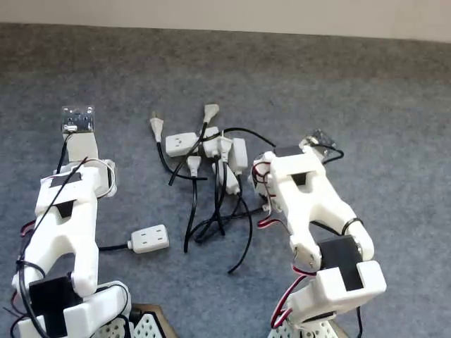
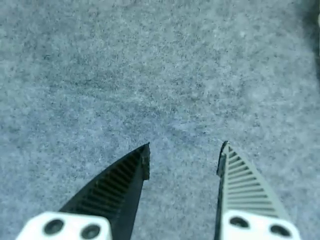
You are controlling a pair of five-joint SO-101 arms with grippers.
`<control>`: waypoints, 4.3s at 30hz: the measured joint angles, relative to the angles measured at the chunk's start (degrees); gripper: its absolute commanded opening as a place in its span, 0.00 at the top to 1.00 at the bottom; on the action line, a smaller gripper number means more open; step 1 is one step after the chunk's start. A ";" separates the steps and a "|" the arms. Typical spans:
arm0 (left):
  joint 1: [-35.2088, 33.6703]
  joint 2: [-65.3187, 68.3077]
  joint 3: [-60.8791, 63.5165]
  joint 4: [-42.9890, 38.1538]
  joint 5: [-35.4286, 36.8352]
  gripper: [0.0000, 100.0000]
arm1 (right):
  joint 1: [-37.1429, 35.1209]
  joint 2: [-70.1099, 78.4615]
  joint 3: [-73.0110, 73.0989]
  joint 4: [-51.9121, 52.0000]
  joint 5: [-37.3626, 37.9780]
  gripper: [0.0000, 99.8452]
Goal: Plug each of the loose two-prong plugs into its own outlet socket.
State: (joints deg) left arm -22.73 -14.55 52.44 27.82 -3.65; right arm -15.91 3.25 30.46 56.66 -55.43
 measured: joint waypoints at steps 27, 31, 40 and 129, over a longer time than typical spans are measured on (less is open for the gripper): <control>0.18 0.18 0.00 0.00 0.00 0.77 | 2.46 -13.36 10.11 -2.90 3.16 0.85; 0.18 0.18 0.00 0.00 0.00 0.77 | 2.20 -11.08 12.31 -5.63 3.16 0.85; 0.18 0.35 0.18 0.00 0.00 0.77 | 2.20 -6.95 11.43 -6.07 3.34 0.99; 1.41 0.35 1.76 0.00 0.00 0.77 | 4.75 -5.10 7.91 0.88 112.09 0.99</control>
State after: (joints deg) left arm -21.32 -14.20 54.20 27.82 -3.65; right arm -11.16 -1.85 38.37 57.54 56.66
